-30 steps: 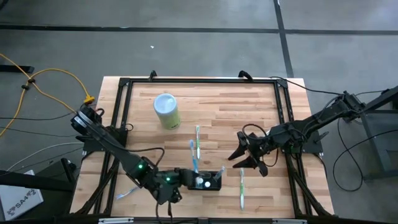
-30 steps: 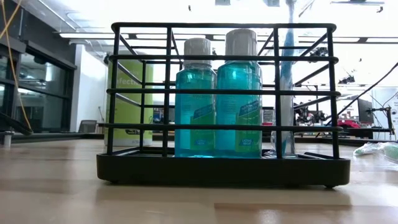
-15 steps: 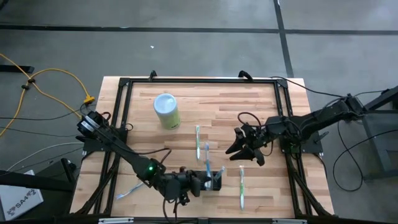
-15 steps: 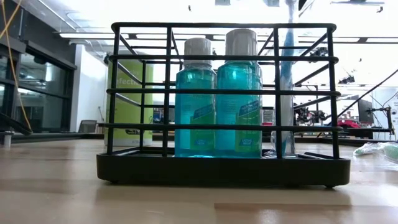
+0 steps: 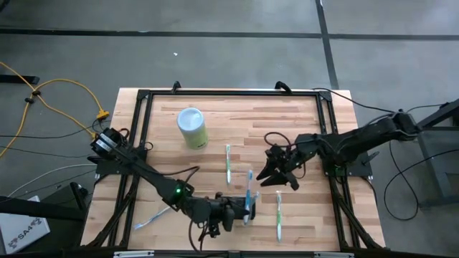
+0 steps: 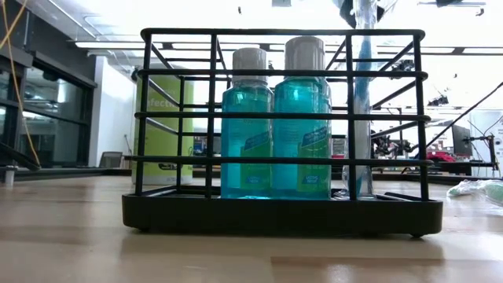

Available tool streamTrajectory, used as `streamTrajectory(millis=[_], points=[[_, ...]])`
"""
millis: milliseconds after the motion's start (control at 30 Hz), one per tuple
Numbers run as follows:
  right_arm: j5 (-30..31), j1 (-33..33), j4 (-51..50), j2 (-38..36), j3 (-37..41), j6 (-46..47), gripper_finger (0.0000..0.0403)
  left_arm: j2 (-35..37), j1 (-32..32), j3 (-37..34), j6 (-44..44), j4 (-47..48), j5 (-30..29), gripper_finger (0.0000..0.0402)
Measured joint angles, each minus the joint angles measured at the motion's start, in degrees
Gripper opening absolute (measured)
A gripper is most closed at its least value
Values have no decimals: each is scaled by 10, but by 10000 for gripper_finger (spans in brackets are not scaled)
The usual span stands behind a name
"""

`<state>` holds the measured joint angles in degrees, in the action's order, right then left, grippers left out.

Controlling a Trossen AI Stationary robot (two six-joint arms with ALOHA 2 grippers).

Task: Pick & Place toothbrushing station
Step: Put the top blue toothbrush into the mesh organizer

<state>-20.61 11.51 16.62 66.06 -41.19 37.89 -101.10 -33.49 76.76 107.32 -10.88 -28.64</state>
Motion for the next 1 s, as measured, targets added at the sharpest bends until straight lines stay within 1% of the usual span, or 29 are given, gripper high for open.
streamTrajectory(millis=[67,200,367,567,733,867,1000], points=[[-10,0,30,14,-1,0,152,0,7,0,-7,2,14,7],[-23,1,57,25,-1,-1,152,0,17,0,-7,1,39,7],[-24,-1,55,27,-1,-14,152,0,24,0,-11,0,75,7],[-25,0,55,27,-1,-21,152,0,34,0,-11,-18,104,7],[-25,-1,55,27,-1,-30,152,0,39,0,-4,-30,115,7],[-24,0,61,27,-1,-32,152,0,46,0,-15,-31,134,7],[-23,0,68,27,0,-32,152,0,53,0,-16,-31,136,7]])
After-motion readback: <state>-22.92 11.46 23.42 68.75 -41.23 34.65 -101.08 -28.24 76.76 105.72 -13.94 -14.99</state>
